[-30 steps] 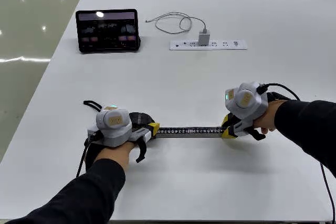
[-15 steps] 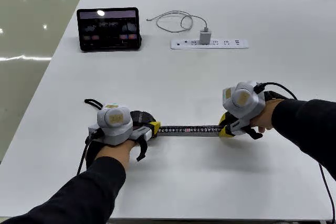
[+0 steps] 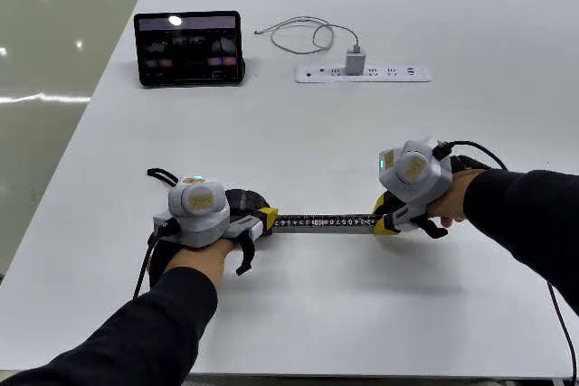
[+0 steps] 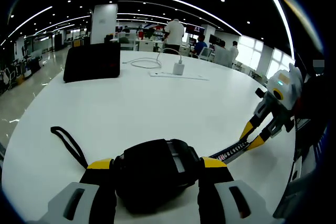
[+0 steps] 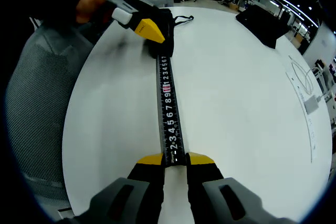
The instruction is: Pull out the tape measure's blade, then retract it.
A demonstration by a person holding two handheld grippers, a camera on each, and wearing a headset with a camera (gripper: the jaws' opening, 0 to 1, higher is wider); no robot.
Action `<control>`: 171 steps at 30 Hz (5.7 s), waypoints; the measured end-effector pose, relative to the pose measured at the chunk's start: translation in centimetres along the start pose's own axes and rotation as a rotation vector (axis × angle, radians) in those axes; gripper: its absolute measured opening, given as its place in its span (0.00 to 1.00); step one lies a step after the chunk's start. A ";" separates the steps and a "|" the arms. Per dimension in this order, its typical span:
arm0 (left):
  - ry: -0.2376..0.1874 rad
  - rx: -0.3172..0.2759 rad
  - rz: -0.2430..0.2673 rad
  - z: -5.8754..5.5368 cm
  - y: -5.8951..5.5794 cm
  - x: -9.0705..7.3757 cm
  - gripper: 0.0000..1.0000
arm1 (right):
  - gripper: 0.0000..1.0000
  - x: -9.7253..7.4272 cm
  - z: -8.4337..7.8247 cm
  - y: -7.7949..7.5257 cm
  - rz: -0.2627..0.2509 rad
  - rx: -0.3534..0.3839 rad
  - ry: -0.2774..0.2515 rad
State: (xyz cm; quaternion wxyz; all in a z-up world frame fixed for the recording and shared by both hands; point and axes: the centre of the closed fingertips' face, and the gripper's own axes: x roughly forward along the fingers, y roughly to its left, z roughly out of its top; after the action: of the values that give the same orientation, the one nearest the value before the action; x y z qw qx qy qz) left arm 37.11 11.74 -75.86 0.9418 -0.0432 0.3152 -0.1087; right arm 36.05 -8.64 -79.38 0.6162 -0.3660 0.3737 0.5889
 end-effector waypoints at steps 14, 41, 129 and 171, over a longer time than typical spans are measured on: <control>0.001 -0.002 -0.003 0.0 0.0 0.0 0.59 | 0.11 0.2 0.5 0.0 0.002 0.004 -0.007; 0.003 -0.006 -0.007 0.0 0.0 0.0 0.59 | 0.12 1.0 1.9 0.0 -0.004 -0.023 -0.022; 0.014 -0.009 -0.026 0.0 0.2 0.0 0.58 | 0.12 3.6 7.0 0.7 -0.005 0.017 -0.121; 0.014 -0.033 -0.034 0.2 0.1 0.0 0.58 | 0.12 5.2 10.5 1.4 0.004 0.016 -0.174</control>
State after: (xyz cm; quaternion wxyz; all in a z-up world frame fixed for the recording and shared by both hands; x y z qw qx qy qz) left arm 37.23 11.85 -75.73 0.9368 -0.0635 0.3227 -0.1196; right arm 35.10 3.15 -79.26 0.6481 -0.3077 0.3242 0.6166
